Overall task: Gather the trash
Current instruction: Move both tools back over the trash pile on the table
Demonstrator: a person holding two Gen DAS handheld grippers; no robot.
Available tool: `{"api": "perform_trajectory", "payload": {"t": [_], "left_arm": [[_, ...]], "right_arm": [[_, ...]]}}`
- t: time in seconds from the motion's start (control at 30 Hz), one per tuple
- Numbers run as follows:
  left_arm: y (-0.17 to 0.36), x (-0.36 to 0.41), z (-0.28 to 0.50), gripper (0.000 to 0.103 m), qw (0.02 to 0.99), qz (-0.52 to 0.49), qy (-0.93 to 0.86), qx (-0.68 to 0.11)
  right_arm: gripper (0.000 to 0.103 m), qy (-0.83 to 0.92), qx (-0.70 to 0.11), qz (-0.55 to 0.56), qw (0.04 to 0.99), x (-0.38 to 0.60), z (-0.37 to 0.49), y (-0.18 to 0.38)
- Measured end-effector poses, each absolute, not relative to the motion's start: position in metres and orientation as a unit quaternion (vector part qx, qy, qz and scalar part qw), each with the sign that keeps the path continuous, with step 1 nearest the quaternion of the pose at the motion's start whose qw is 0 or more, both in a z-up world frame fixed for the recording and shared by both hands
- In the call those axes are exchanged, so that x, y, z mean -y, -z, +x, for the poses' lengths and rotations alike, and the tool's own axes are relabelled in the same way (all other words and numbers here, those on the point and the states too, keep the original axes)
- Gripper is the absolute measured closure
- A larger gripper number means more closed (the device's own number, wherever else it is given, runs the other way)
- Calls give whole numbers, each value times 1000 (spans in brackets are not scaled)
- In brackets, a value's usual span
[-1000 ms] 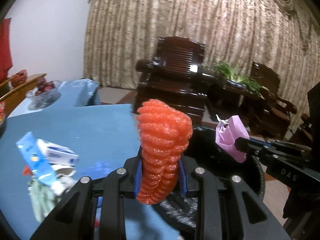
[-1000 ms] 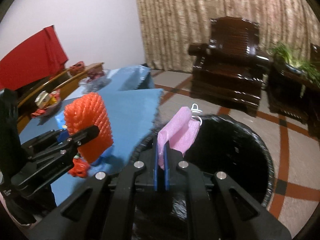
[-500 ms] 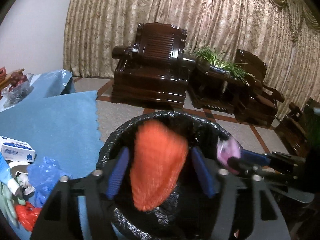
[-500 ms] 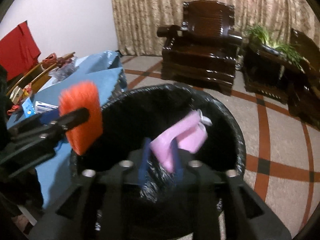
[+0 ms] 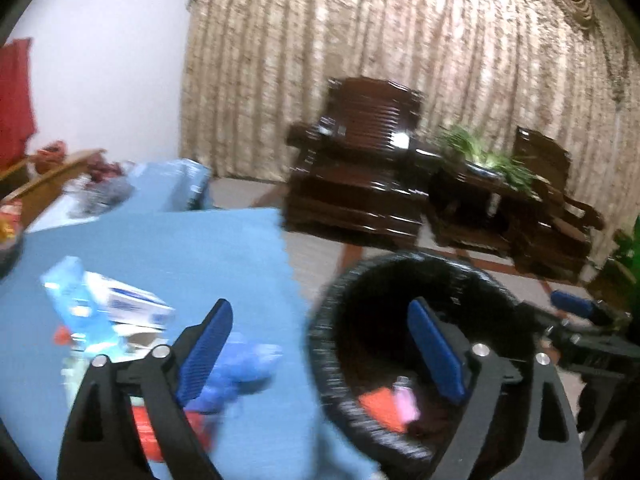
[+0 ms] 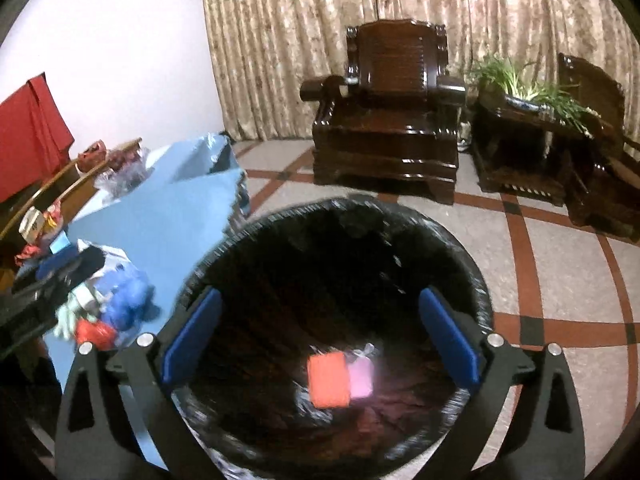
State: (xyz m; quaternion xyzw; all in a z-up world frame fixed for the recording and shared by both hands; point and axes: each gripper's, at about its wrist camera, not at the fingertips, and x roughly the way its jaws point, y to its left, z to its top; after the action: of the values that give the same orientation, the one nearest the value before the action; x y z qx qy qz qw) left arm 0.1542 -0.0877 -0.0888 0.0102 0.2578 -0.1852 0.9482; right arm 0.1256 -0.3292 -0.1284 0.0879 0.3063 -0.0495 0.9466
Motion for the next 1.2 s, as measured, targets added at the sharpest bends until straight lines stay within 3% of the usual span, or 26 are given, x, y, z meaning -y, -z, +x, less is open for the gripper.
{"api": "perform_trajectory", "payload": {"t": [0.27,0.7,0.83,1.07,1.2], "left_arm": [[78,11,142,13,968,13,91,-234],[100,-63,152,19,967,7,20,-254],[109,-74,160,23,964,-3,16,-266],[124,-85,175,27,959,-19,14,-284],[132,-85,184,27,955,-19,21,-294]], "right_arm": [[6,-44,-292,65,953,251,155,111],[7,-152,-323,-4,934,145,209,143],[22,-168,-345,-12,923,131,229,161],[23,-168,-386,-30,907,117,252,192],[32,-168,-407,-42,897,111,260,207]]}}
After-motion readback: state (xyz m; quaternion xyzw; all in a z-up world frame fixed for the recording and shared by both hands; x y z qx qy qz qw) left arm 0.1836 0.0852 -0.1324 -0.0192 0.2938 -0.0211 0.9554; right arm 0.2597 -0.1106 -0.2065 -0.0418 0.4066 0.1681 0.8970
